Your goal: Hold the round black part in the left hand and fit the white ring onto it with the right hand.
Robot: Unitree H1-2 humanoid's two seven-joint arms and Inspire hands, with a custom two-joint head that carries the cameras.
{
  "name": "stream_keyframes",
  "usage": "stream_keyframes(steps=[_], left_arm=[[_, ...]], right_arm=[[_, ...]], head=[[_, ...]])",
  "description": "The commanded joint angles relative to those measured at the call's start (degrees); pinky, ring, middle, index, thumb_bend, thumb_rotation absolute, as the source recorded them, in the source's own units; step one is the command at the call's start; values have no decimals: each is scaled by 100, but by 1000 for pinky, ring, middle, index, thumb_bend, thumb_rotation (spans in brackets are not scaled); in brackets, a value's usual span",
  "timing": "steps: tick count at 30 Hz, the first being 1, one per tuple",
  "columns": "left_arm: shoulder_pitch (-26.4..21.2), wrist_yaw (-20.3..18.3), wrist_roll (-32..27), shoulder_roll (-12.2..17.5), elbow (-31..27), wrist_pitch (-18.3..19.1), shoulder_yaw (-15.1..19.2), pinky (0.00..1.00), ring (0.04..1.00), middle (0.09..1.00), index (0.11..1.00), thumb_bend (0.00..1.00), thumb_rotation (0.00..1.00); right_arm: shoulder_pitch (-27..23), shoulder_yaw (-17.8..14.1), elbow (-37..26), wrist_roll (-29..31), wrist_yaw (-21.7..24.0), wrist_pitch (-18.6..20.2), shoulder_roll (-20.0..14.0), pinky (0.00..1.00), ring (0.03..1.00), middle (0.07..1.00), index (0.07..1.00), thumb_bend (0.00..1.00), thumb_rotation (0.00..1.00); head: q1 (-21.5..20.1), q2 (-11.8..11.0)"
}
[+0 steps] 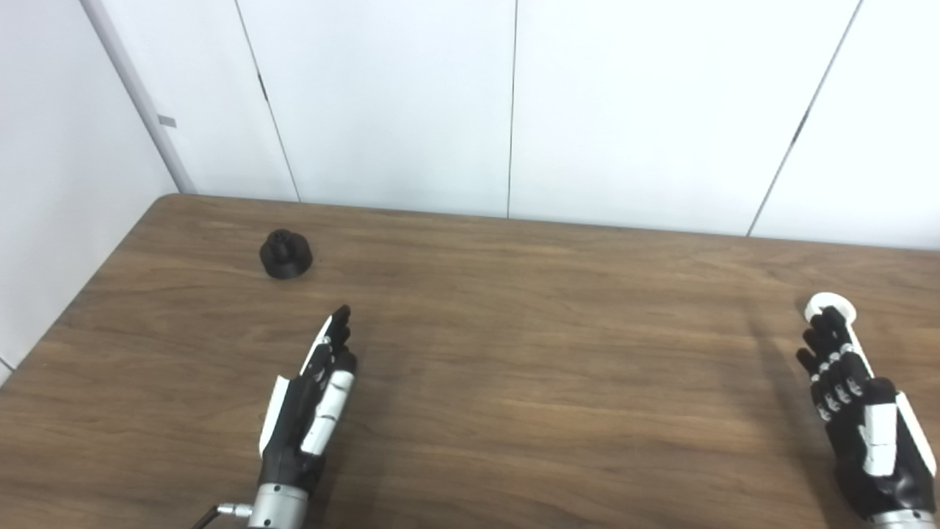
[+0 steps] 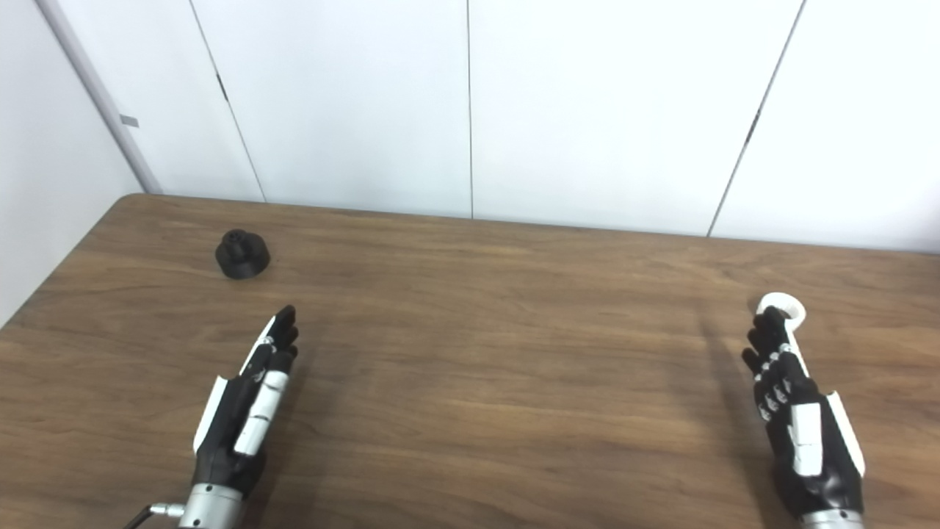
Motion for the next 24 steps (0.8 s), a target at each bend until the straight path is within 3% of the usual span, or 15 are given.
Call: stream_keyframes(steps=[1, 6, 10, 13, 16, 24], left_arm=[[256, 143, 254, -159, -82, 41, 4, 1000, 1000, 999, 982, 612, 300], [88, 475, 1080, -9, -469, 611, 181, 990, 976, 960, 948, 661, 229], [-197, 530, 1676, 218, -793, 1344, 379, 968, 956, 933, 929, 749, 223], [-476, 452, 1854, 416, -949, 1887, 532, 997, 978, 946, 943, 713, 163], [-751, 420, 2083, 700, -886, 2212, 627, 991, 981, 952, 946, 706, 148], [-1417, 280, 2409, 1476, -494, 2868, 751, 969, 978, 969, 930, 743, 234]], right_arm=[[310, 44, 474, 14, 51, -148, 88, 1000, 1000, 1000, 1000, 713, 1000], [316, 48, 499, 22, 70, -201, 97, 1000, 1000, 1000, 1000, 713, 1000], [329, 47, 494, -2, 49, -187, 103, 1000, 1000, 1000, 1000, 729, 994], [318, 49, 518, 4, 50, -195, 109, 1000, 1000, 1000, 1000, 715, 999], [315, 57, 540, 12, 56, -212, 117, 1000, 1000, 1000, 1000, 708, 1000], [342, 62, 507, -8, 40, -184, 112, 1000, 1000, 1000, 1000, 707, 1000]], head=[[-5, 10], [12, -3], [20, -4], [70, -9], [71, 3], [30, 33]])
